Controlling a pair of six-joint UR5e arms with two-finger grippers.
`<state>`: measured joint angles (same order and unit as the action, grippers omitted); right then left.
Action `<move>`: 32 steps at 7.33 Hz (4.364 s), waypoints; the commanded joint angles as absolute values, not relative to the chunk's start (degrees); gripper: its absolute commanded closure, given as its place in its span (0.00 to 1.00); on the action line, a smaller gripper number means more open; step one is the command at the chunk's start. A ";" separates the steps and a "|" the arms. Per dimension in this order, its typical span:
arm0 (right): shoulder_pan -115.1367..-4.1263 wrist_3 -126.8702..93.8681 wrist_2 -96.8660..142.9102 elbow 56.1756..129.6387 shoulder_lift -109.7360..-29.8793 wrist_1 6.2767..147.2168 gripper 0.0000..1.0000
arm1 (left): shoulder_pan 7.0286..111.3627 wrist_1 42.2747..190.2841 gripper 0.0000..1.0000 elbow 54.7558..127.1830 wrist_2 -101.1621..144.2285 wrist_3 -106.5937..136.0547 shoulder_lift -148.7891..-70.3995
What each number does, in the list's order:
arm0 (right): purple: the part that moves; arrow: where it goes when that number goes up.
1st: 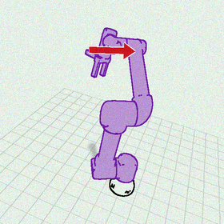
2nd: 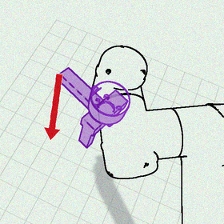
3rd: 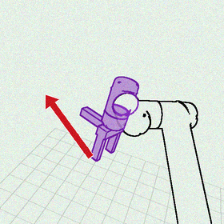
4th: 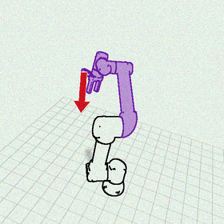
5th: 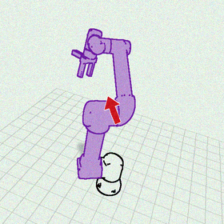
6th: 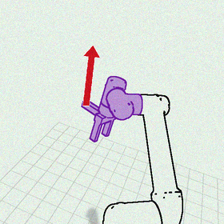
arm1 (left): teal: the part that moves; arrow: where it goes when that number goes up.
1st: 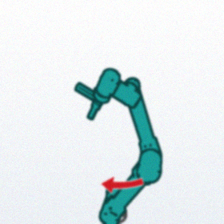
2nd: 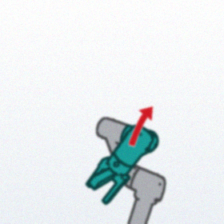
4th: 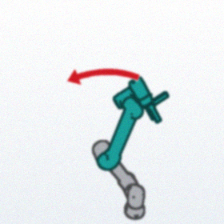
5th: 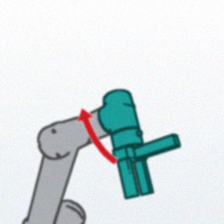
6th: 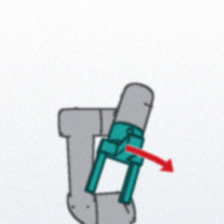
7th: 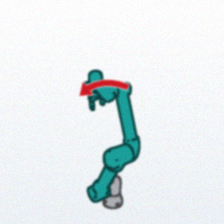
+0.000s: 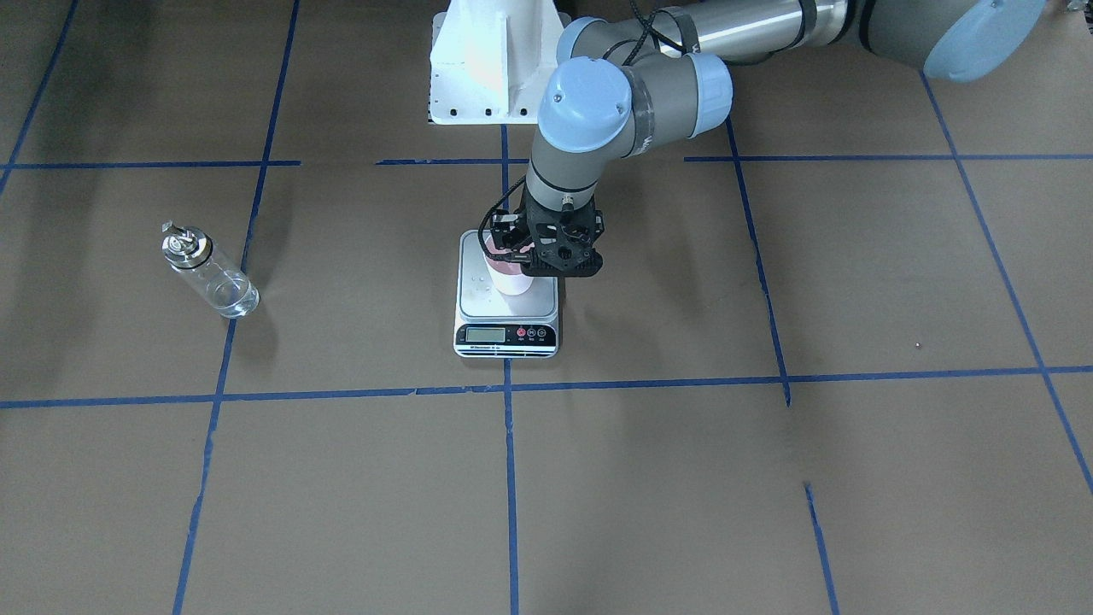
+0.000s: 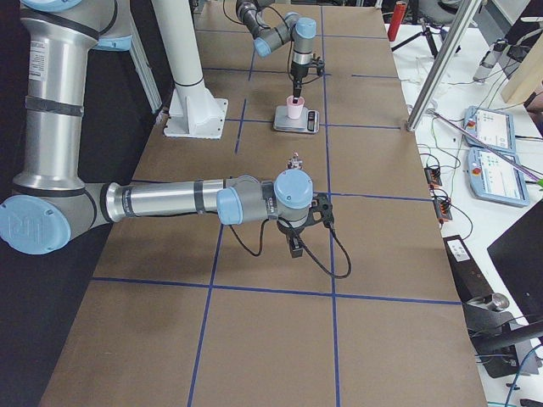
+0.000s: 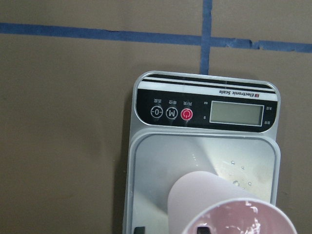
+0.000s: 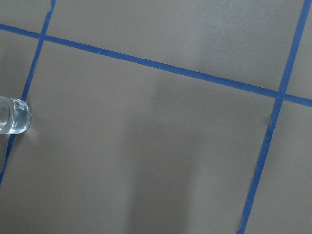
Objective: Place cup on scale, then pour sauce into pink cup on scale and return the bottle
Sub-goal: 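Release the cup and lift the left gripper while the right approaches the bottle, then lower the right gripper around the glass sauce bottle and grasp it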
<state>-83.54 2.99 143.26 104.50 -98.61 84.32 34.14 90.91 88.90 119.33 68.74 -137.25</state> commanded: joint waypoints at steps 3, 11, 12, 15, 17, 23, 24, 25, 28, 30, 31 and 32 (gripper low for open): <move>-76.23 -28.28 142.48 104.85 -102.02 54.27 0.00 | 39.35 90.44 0.33 107.09 119.27 68.38 -128.00; -43.75 -66.24 109.33 126.98 -110.29 44.03 0.00 | 47.36 89.65 0.35 114.26 118.83 57.83 -119.00; -32.54 -68.36 93.76 127.18 -110.91 44.12 0.01 | 49.81 89.47 0.35 114.08 118.65 53.39 -117.79; -10.59 -76.55 60.21 126.31 -108.65 52.61 0.00 | 55.97 89.30 0.33 114.26 118.65 39.16 -112.60; -7.92 -81.18 49.54 120.01 -103.57 53.26 0.00 | 58.79 89.38 0.32 114.43 118.57 34.39 -109.79; -3.43 -84.90 26.74 110.13 -102.57 52.47 0.01 | 62.84 89.30 0.30 114.35 118.65 27.69 -107.67; -3.43 -84.90 25.15 108.65 -102.31 52.38 0.01 | 62.84 89.30 0.30 114.35 118.65 27.69 -107.67; -3.43 -84.90 24.96 108.46 -101.43 52.38 0.01 | 62.84 89.30 0.30 114.43 118.65 27.69 -107.67; -3.34 -83.68 24.78 105.84 -100.63 48.10 0.03 | 62.84 89.30 0.29 114.43 118.65 27.69 -107.58; -4.21 -82.36 24.96 105.03 -100.72 47.55 0.03 | 62.84 89.30 0.29 114.52 118.65 27.69 -107.58; -4.91 -82.27 25.05 104.94 -100.64 47.64 0.03 | 62.84 89.30 0.29 114.52 118.57 27.69 -107.58; -5.97 -82.09 25.22 104.94 -100.72 47.72 0.03 | 62.84 89.30 0.28 114.61 118.65 27.69 -107.58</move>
